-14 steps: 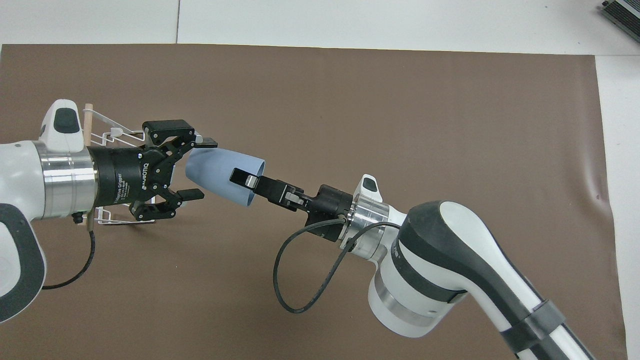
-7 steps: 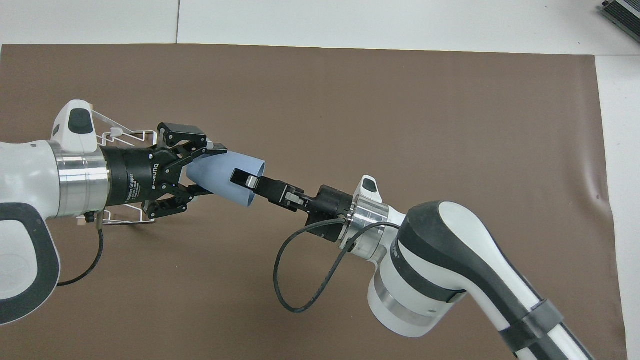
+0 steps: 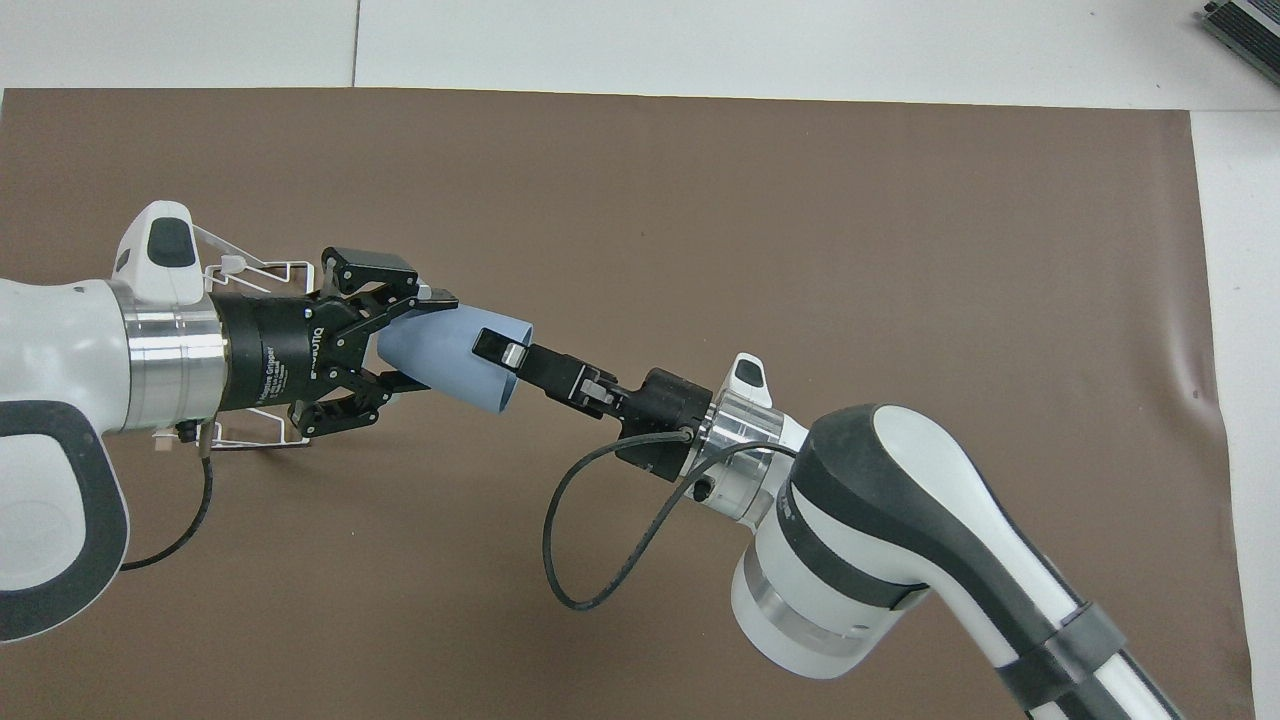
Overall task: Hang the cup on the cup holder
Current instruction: 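Close the left gripper on the cup base and open the right gripper, then carry the cup over the rack with the left gripper while the right gripper withdraws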
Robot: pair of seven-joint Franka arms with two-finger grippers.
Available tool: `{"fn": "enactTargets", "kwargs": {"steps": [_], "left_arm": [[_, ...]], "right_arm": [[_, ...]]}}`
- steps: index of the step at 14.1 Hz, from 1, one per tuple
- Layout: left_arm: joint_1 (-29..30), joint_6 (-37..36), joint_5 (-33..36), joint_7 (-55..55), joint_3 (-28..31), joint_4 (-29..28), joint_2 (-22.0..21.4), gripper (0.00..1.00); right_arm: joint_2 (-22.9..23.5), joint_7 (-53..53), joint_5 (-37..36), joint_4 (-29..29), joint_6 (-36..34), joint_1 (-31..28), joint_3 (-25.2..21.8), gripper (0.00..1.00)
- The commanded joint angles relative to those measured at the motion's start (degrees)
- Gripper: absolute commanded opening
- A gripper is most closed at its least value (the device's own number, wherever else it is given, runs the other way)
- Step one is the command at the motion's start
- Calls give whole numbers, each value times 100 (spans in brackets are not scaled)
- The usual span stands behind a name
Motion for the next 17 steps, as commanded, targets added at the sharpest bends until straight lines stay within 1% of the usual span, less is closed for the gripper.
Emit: {"fn": "enactTargets", "kwargs": {"steps": [1, 3, 5, 6, 8, 9, 11, 13, 15, 16, 17], "left_arm": [[-5, -39, 75, -111, 51, -86, -86, 0], [73, -39, 84, -120, 60, -104, -95, 0], [223, -48, 119, -76, 69, -112, -86, 0], [267, -48, 241, -93, 69, -77, -77, 0], [294, 31, 819, -32, 60, -16, -25, 0], [294, 49, 1197, -23, 69, 71, 45, 0], [294, 49, 2075, -23, 78, 431, 256, 0], [302, 84, 2910, -23, 95, 695, 405, 0], [346, 241, 3422, -14, 113, 758, 468, 0], [425, 416, 3702, 21, 113, 740, 476, 0], [443, 557, 3905, 30, 113, 714, 477, 0]], "right_arm": [[59, -35, -158, 258, 497, 104, 17, 100], [50, -35, -290, 267, 524, 95, 17, 100], [41, -35, -753, 276, 576, 95, 17, 100], [50, -35, -1026, 311, 707, 95, 17, 100], [59, -87, -1736, 355, 901, 95, 9, 100], [68, -105, -2358, 346, 902, 34, 0, 100], [68, -87, -4000, 355, 884, -124, -62, 100], [68, -87, -5434, 355, 805, -422, -62, 100], [59, -87, -6831, 381, 779, -607, -62, 100], [59, -96, -7543, 416, 631, -747, -71, 100], [59, -105, -8298, 530, 342, -931, -71, 100]]}}
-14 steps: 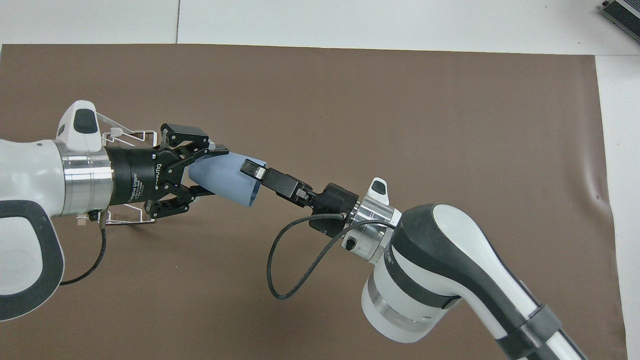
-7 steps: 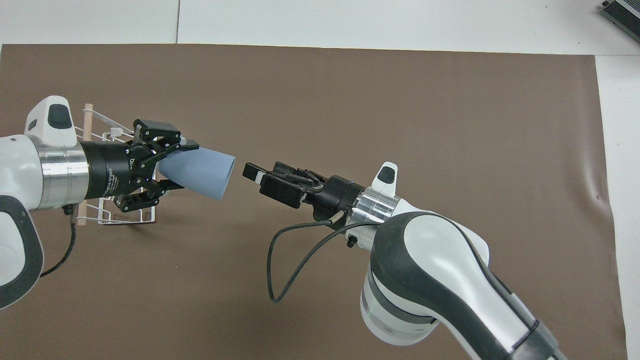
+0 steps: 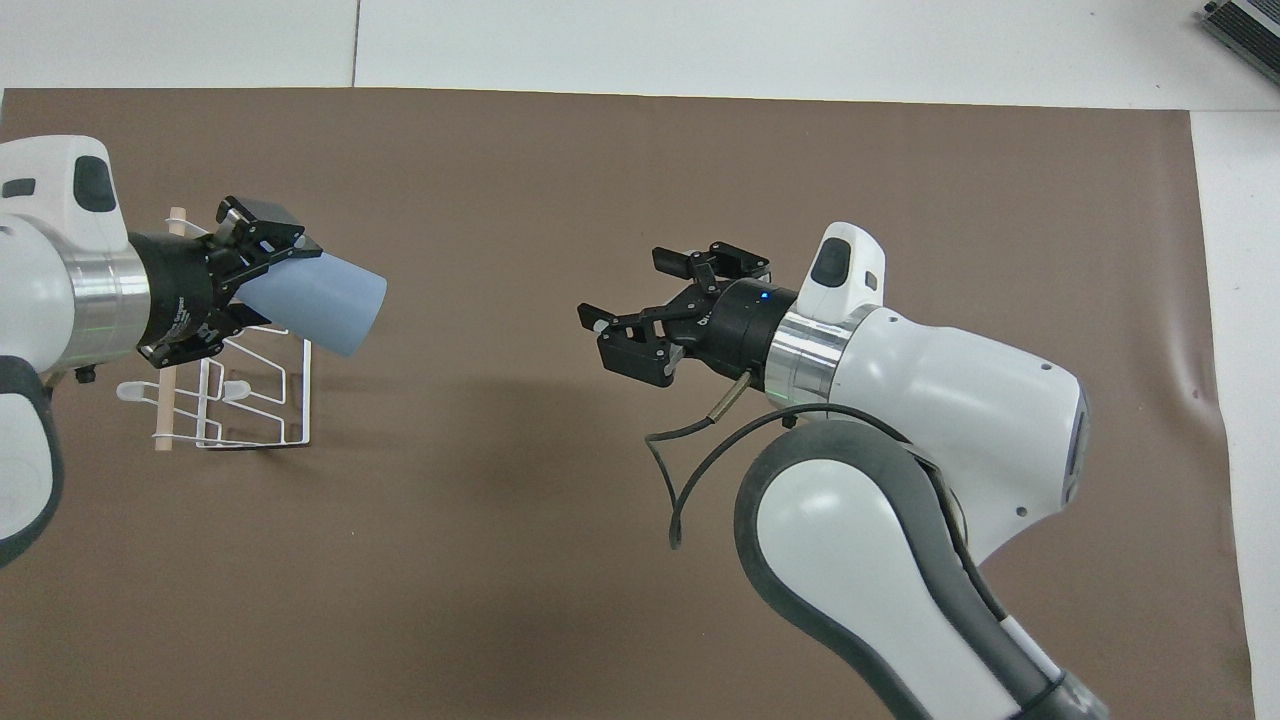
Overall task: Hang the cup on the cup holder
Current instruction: 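Carry the cup over the rack with the left gripper while the right gripper withdraws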
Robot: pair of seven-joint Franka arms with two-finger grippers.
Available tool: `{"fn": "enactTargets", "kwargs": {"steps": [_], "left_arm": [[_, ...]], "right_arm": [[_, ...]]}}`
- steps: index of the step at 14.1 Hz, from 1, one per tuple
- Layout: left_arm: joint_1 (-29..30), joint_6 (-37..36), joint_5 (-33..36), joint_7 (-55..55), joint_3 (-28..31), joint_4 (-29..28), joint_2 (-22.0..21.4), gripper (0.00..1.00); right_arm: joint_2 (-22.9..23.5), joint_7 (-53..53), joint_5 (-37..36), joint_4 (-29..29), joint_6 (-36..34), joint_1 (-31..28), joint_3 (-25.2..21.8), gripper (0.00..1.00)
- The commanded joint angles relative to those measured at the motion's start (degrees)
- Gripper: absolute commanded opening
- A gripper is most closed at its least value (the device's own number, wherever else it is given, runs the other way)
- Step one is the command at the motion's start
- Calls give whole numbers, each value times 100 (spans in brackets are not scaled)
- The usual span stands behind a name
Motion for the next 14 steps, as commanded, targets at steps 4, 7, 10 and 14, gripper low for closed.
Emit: {"fn": "enactTargets", "kwargs": {"steps": [4, 7, 10, 14], "left_arm": [[385, 782, 1307, 671, -32, 60, 169, 0], [482, 1326, 2221, 751, -32, 51, 371, 0], [544, 1547, 3003, 716, -32, 51, 626, 0], [544, 1670, 3462, 567, -32, -1, 829, 0]], "right_arm": [[62, -38, -3355, 1151, -2291, -890, 39, 100], [168, -20, -4717, 1768, -3778, -1084, 38, 100], [177, 452, -5825, 1954, -4905, -1190, 30, 100], [159, 1794, -6364, 1989, -5978, -1515, -14, 100]]}}
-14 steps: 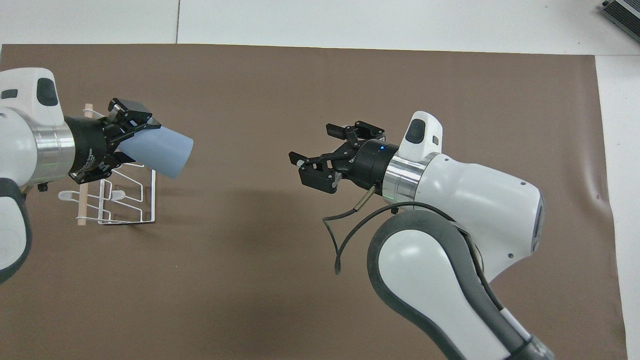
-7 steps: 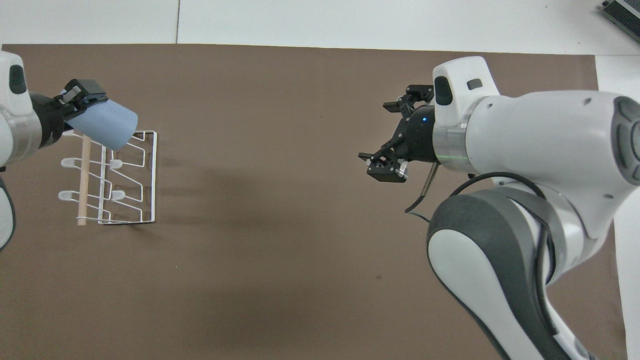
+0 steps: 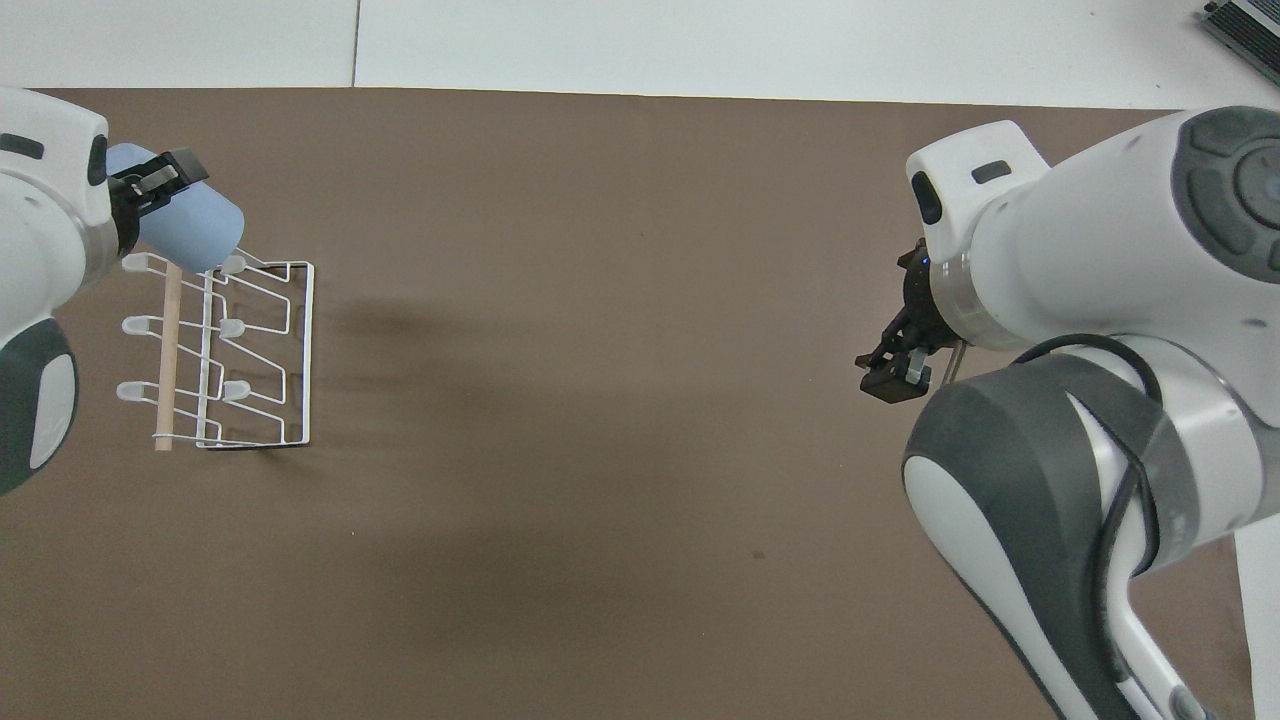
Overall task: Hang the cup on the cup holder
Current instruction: 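Lower the cup onto the rack's top hook with the left gripper and release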
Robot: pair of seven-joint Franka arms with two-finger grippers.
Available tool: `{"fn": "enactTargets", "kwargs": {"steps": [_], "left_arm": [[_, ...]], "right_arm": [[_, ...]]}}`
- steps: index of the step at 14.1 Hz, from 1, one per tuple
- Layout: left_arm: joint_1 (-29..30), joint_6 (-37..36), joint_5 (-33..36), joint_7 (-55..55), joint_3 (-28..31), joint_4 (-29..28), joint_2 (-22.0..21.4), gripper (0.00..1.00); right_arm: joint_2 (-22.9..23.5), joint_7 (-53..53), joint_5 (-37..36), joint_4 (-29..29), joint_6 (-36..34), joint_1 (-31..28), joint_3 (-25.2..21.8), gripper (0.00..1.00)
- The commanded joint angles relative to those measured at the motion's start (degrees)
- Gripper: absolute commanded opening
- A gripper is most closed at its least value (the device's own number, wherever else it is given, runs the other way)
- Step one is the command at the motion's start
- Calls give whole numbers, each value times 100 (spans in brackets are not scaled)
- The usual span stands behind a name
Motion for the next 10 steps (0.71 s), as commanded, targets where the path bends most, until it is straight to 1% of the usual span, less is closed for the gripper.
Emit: {"fn": "enactTargets", "kwargs": {"steps": [1, 3, 4, 6, 8, 10], "left_arm": [[57, 207, 206, -60, -30, -19, 67, 0], [66, 304, 293, -69, -30, -159, 76, 0], [66, 479, 320, -78, -30, -290, 119, 0], [180, 612, 329, -69, -30, -344, 146, 0], [180, 665, 434, -78, -30, -431, 181, 0], [189, 857, 461, -78, -30, -546, 190, 0]], "right_arm": [[97, 1346, -169, 249, -554, -237, -28, 100], [105, 2578, -73, 276, -538, -378, -29, 100], [114, 3193, -64, 276, -468, -396, -28, 100], [158, 4415, -29, 259, -13, -413, -20, 100], [176, 4815, 146, 180, 358, -527, -28, 100], [184, 4973, 419, 180, 403, -703, -28, 100]]}}
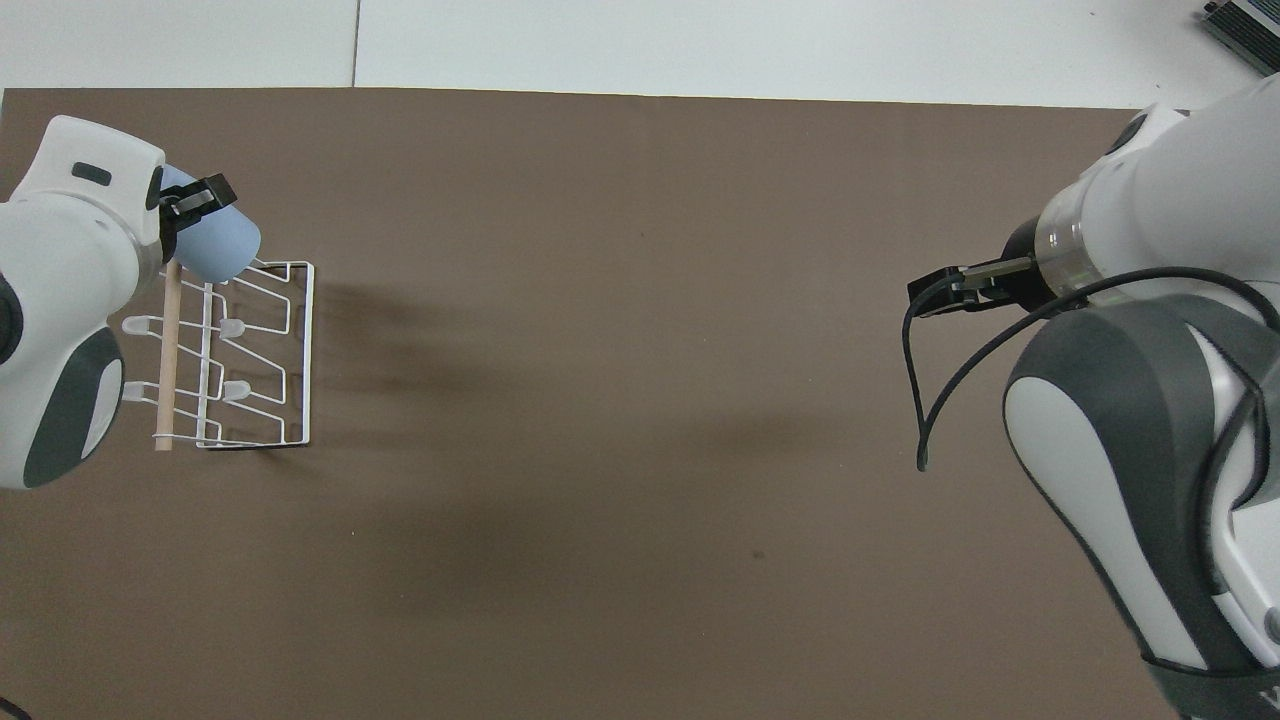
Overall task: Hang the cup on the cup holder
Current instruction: 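Lower the cup onto the rack's top hook with the left gripper and release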
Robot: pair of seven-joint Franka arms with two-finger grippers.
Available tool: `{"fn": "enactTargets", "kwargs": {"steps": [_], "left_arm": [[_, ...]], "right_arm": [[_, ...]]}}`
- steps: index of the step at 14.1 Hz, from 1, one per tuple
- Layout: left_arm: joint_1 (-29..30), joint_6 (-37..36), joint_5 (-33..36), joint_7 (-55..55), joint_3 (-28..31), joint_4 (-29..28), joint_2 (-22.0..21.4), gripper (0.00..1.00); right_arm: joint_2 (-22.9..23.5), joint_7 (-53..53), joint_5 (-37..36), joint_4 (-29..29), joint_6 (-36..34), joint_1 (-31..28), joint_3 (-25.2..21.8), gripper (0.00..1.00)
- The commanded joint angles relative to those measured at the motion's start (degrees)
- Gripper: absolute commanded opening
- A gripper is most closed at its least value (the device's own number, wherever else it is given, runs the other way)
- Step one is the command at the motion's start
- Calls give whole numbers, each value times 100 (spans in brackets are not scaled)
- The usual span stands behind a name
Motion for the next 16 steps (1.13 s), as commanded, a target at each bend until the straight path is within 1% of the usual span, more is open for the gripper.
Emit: {"fn": "enactTargets", "kwargs": {"steps": [1, 2, 9, 10, 11, 12, 13, 16], "left_arm": [[83, 312, 173, -78, -38, -175, 19, 0], [92, 312, 173, -78, -38, -183, 28, 0], [101, 444, 182, -87, -38, -526, -24, 0], [92, 444, 182, -87, -38, -561, -33, 4], [92, 436, 173, -95, -46, -570, -33, 35], [92, 435, 173, -95, -46, -570, -33, 81], [92, 435, 173, -95, -46, -561, -33, 100], [84, 392, 164, -87, -46, -421, 11, 100]], "right_arm": [[53, 483, 319, 46, 90, -313, 54, 100], [53, 755, 319, 37, 72, -322, 54, 100], [53, 644, 284, 37, 46, -937, 27, 100], [53, 522, 240, 37, 37, -981, 19, 100], [53, 355, 222, 46, 20, -1042, 18, 100], [45, 241, 222, 46, -24, -1112, 18, 100], [10, 205, 222, 46, -94, -1139, 18, 100], [-139, 204, 213, 116, -480, -1087, 18, 100]]}}
